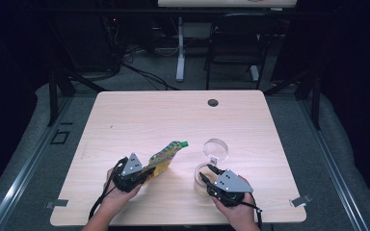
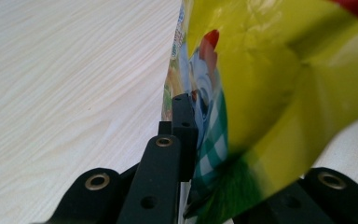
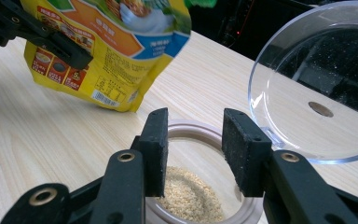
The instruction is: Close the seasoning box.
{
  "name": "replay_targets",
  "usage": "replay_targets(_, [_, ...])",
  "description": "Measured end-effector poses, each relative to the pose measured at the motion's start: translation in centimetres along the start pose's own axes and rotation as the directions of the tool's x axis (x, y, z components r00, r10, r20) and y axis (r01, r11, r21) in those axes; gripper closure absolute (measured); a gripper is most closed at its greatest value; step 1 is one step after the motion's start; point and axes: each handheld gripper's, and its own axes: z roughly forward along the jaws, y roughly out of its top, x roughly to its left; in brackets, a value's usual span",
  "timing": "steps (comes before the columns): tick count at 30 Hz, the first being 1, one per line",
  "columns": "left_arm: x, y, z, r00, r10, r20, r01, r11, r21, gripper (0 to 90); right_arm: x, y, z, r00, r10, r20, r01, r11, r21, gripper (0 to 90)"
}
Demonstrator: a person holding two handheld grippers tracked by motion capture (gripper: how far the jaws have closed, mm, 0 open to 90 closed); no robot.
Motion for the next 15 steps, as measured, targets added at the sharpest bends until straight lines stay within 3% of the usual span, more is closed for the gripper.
replay_targets(7, [1.1, -0.7, -0.2, 0.9964, -0.077, 0.035, 0.078, 0.9969, -0.013, 85.3, 0.0, 0.0, 0.0, 1.0, 0.0, -0.001, 0.0, 1.0, 0.0, 61.4])
replay_targets(15, [1.8, -1.6, -0.6, 0.9917, -0.121, 0.045, 0.121, 0.9927, 0.007, 80.1, -0.1, 0.0, 0.1, 1.0, 0.003, 0.001, -0.003, 1.0, -0.003, 61.3])
